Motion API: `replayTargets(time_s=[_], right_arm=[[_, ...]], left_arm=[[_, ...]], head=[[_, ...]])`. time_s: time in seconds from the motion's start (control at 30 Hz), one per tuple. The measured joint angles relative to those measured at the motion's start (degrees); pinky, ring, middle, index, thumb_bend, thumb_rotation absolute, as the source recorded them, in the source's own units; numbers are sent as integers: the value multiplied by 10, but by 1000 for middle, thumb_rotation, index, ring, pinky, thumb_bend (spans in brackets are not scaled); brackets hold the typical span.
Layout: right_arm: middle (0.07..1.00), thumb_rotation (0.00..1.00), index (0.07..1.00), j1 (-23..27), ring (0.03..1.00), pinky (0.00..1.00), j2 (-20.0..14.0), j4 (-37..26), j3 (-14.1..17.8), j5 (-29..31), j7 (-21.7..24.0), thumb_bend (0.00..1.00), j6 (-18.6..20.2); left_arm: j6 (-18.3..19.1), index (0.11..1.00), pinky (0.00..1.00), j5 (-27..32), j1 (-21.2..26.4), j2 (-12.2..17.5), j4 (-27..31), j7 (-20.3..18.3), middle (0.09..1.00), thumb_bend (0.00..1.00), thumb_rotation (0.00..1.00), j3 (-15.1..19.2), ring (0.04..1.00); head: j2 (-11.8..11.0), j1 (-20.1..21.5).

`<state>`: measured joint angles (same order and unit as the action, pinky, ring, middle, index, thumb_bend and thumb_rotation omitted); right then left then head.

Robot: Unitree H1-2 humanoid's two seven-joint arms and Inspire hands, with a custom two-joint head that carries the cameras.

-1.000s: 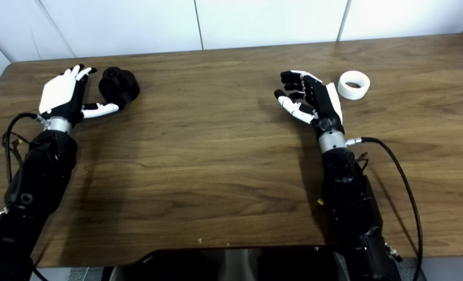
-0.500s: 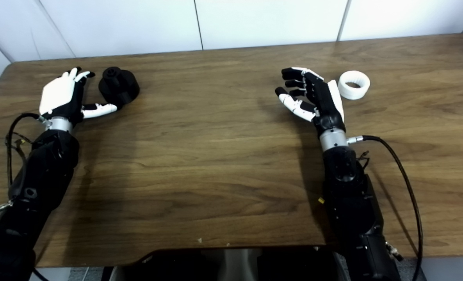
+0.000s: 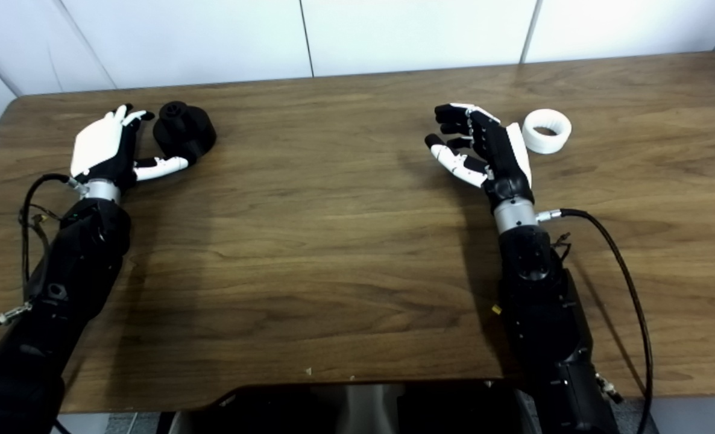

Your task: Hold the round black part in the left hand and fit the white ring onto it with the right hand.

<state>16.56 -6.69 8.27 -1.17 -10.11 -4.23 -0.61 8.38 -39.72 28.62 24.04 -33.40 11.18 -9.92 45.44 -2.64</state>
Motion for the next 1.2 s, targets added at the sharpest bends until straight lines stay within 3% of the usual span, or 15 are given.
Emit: replayTargets(time_s=[0.87,1.2], right_arm=[[730,204,680,-3,742,657,0,-4,1,3,0,494,0],[726,213,677,-3,737,657,-2,-5,3,8,0,499,0]], left_arm=[[-1,857,1000,16,12,-8,-7,-1,1000,1000,586,-22,1000],[-10,726,1000,20,29,-14,-46,29,1000,1000,452,-24,1000]], head=[[2,6],[3,8]])
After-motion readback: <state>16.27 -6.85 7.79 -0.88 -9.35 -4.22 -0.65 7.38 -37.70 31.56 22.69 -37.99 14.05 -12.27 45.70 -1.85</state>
